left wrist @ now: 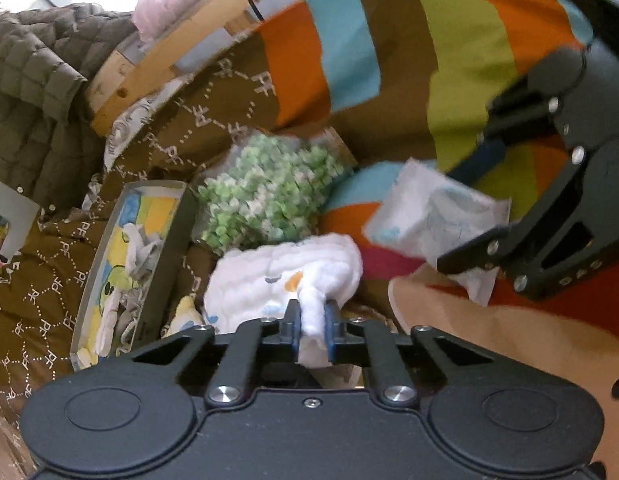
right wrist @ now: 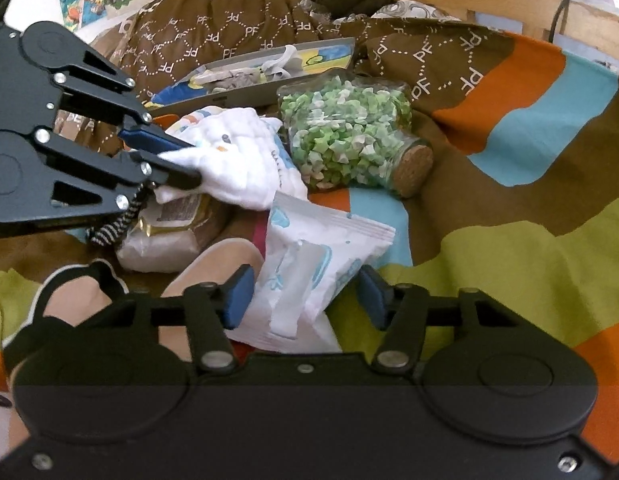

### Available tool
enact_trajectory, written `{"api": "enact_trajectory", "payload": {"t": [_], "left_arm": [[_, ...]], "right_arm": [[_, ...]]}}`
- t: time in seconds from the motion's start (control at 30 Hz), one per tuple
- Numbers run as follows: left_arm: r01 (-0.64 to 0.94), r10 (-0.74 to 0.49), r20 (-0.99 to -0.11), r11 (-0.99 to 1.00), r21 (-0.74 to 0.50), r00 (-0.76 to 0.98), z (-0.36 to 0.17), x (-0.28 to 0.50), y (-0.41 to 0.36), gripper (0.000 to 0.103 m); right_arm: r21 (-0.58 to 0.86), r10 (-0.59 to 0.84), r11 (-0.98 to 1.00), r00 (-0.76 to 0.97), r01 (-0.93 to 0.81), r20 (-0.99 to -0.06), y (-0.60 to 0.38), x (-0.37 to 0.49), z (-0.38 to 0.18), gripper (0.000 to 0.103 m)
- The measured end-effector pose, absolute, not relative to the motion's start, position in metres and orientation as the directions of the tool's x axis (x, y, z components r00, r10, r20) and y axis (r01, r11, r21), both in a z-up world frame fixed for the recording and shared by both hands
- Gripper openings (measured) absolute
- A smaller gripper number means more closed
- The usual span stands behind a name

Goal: Organize soft objects
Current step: 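Grasp a white fluffy cloth with the left gripper while the right gripper grasps a white tissue packet, then lift and carry the white cloth and tissue packet in both grippers to the grey tray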

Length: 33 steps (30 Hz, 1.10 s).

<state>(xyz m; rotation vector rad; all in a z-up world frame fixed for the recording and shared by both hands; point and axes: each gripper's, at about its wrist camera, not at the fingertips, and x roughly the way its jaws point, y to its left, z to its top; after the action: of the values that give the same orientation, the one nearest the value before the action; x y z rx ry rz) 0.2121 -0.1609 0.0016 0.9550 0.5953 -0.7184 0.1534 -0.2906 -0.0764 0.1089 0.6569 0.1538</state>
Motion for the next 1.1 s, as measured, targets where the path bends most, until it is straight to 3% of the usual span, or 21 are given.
{"api": "enact_trajectory", "payload": {"t": [0.23, 0.47, 0.9, 1.1], "left_arm": [[0.741, -0.301, -0.699, 0.460, 0.489, 0.649, 0.014, 0.211, -0.155, 0.009], [0.728, -0.355, -0.686, 0.569, 0.381, 0.636, 0.034, 0.210, -0.145, 0.008], [0.630, -0.421, -0.638, 0.765, 0.132, 0.645, 0.075, 0.220, -0.123, 0.007], [0.604, -0.433, -0.608, 0.791, 0.098, 0.665, 0.098, 0.224, -0.110, 0.006]], "right_arm": [[0.156, 0.183, 0.982, 0.781, -0.110, -0.598, -0.289, 0.152, -0.077, 0.028], [0.161, 0.174, 0.982, 0.800, -0.098, -0.574, -0.291, 0.150, -0.071, 0.015], [0.163, 0.129, 0.985, 0.873, -0.057, -0.470, -0.297, 0.133, -0.049, 0.013], [0.173, 0.113, 0.984, 0.907, -0.045, -0.405, -0.302, 0.127, -0.039, 0.013]]}}
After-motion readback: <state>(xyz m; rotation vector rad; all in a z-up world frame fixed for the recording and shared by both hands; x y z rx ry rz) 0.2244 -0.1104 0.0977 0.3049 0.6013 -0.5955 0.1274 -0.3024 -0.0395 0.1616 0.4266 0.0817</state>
